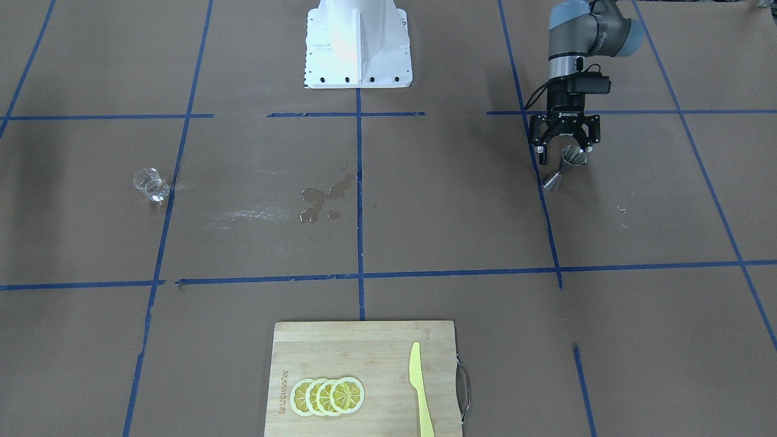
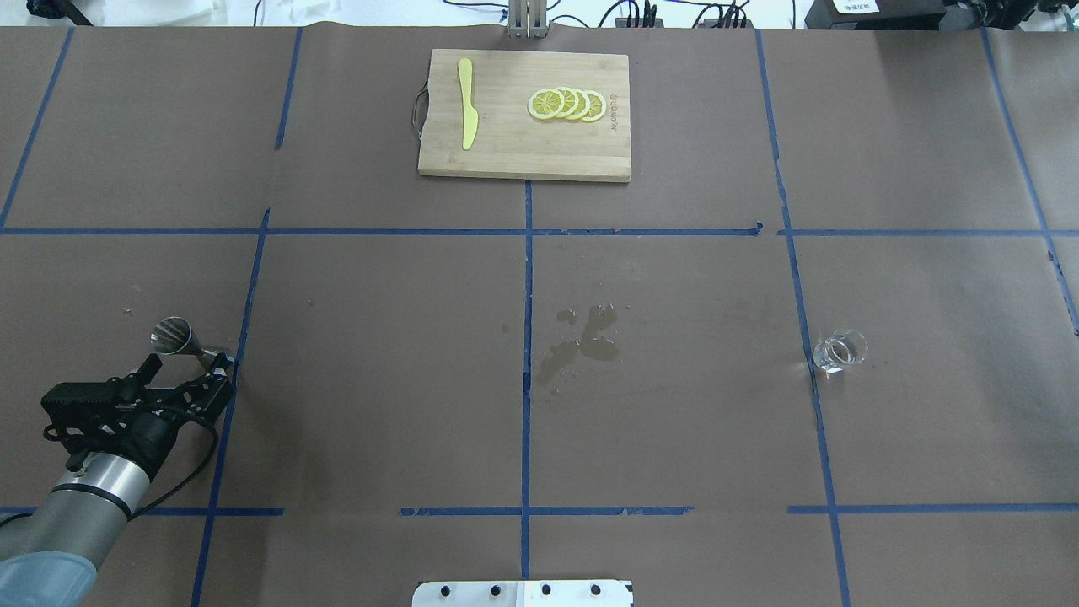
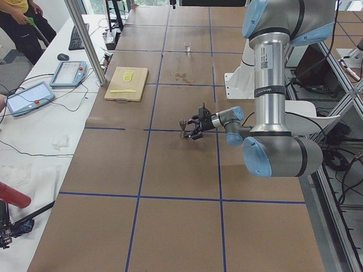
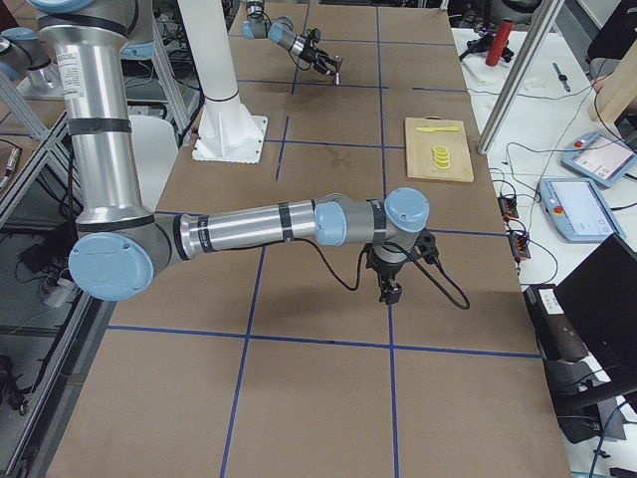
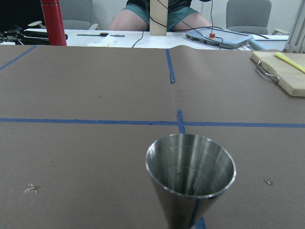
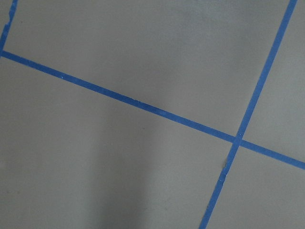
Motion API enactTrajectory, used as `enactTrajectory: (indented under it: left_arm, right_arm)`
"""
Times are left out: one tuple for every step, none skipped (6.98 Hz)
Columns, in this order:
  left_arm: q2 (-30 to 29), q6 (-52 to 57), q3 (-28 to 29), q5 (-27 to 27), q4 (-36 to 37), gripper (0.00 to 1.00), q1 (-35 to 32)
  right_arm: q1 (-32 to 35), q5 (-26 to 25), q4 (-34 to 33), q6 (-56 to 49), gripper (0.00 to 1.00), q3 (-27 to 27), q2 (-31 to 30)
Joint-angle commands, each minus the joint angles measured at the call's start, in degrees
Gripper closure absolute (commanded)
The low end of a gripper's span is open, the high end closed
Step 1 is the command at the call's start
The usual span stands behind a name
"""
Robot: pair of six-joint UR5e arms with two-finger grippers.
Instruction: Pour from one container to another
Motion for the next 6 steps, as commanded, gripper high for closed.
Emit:
enactTrajectory:
  left_arm:
    - [-1.57,0.16,-0.41,0.58,-0.29,0.02,0.04]
    - [-2.01,0.42,0.19,1.36,-0.38,0.10,0.04]
    - [-1.84,0.43,1.07,1.54,-0.38,0.12,0.04]
    - [-1.31,0.43,1.25,1.54,-0.38,0.13,-0.05]
    - [-1.48,1.04,1.86,3.28,-0.29,0.12,0.04]
    - [-2.09,1.65,2.22,3.65,-0.29,0.15,0.04]
  right_arm:
    - [0.00,0.00,0.00,0.00,0.00,-0.12,0.08]
    - [0.00,0.00,0.00,0.00,0.00,-0.12,0.16]
    - [0.00,0.00,0.00,0.00,0.00,-0.12,0.16]
    - [0.00,0.00,0.00,0.09,0.00,-0.04,0.16]
    - [0.00,0.00,0.00,0.09,0.00,0.05,0.16]
    - [0.00,0.00,0.00,0.09,0.00,-0.03,0.16]
